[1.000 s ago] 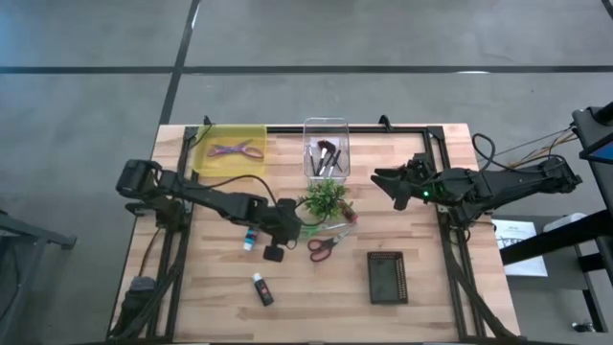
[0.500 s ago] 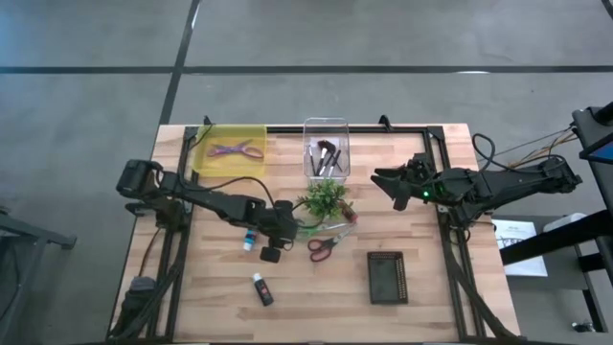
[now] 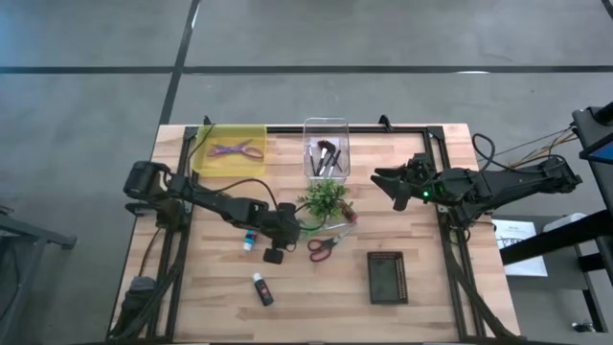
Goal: Pick & Place Paint Supplies
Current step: Put the green scissors into the yellow bin
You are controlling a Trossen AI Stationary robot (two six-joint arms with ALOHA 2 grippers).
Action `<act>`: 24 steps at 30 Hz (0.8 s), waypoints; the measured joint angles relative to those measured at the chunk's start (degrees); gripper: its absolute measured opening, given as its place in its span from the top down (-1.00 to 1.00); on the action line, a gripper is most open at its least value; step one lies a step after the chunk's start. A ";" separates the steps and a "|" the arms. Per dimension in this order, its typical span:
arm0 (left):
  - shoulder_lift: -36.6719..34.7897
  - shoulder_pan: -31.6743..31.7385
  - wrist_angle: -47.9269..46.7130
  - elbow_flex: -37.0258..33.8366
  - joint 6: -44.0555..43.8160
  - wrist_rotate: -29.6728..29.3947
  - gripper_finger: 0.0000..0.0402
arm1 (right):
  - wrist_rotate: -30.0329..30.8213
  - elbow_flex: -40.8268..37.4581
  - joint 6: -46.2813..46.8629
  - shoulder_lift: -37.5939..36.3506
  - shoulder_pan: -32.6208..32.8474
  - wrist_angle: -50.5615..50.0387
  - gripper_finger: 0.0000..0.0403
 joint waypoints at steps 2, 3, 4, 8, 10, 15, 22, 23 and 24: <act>0.38 0.02 0.45 0.18 0.00 -0.01 0.47 | 0.00 0.00 0.08 0.00 0.00 -0.01 -0.07; 0.61 0.02 0.80 0.21 0.02 -0.01 0.47 | -0.01 0.00 0.09 0.00 0.00 -0.02 -0.07; 0.81 0.02 0.80 0.19 0.00 -0.01 0.47 | 0.00 0.00 0.09 0.00 0.00 -0.04 -0.07; 1.96 0.02 1.25 0.09 0.16 -0.01 0.47 | -0.01 0.00 0.14 0.00 0.00 -0.09 -0.07; 2.50 0.02 1.77 0.08 0.17 -0.20 0.47 | -0.02 0.00 0.15 0.00 0.00 -0.11 -0.07; 2.65 0.02 1.70 0.08 0.19 -1.51 0.47 | -0.04 0.00 0.26 0.02 0.00 -0.47 -0.07; 2.67 0.07 1.65 0.04 0.00 -2.44 0.47 | -0.04 0.00 0.39 0.00 0.00 -0.85 -0.07; 2.67 0.07 1.63 0.10 -0.02 -2.52 0.47 | -0.04 0.00 0.39 0.00 0.00 -0.85 -0.07; 2.67 0.07 1.57 0.19 -0.02 -2.65 0.47 | -0.06 0.00 0.41 0.02 0.00 -0.85 -0.07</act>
